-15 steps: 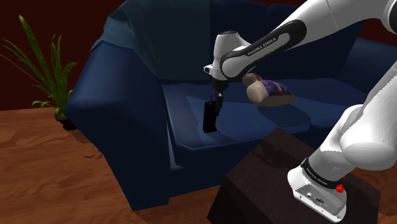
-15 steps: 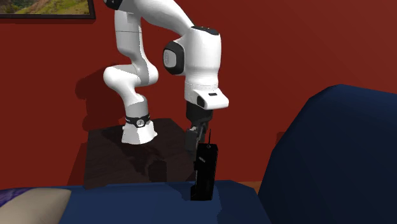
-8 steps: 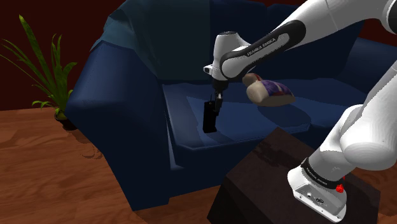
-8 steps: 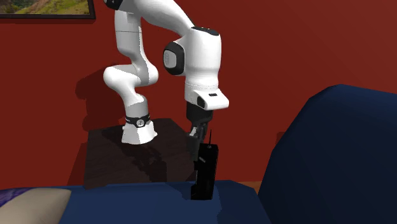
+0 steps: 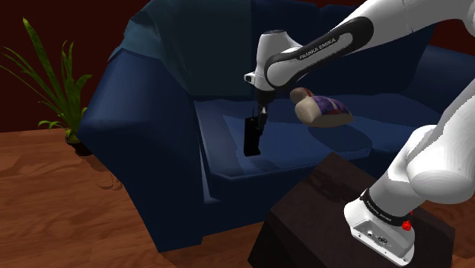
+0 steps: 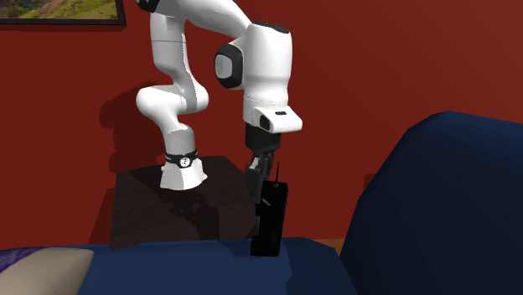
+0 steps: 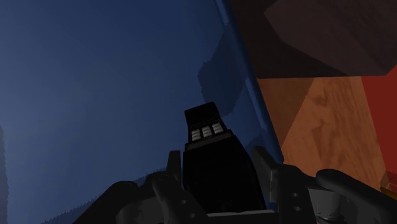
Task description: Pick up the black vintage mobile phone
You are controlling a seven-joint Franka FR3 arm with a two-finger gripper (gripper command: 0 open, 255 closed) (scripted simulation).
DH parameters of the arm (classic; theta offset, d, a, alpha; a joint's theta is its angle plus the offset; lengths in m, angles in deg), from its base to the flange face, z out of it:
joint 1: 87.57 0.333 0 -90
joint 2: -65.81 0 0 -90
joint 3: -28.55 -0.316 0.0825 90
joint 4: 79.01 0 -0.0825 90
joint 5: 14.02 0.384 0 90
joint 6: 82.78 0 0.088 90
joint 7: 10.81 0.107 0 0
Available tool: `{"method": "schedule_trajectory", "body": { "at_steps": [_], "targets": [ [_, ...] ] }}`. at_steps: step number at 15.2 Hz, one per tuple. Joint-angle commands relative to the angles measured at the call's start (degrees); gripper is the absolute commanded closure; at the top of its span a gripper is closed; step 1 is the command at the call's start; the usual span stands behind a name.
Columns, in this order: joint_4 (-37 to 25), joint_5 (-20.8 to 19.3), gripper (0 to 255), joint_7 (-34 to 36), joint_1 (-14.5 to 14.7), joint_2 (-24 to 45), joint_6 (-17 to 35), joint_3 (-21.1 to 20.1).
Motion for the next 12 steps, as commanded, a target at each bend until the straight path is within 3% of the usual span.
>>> {"method": "schedule_trajectory", "body": {
  "at_steps": [1,12],
  "targets": [
    [-0.5,0.0,255,0.0,0.0,-0.8,-1.3,0.0],
    [-3.7,0.1,255,-0.2,0.0,-4.6,-8.3,0.0]
  ]
}}
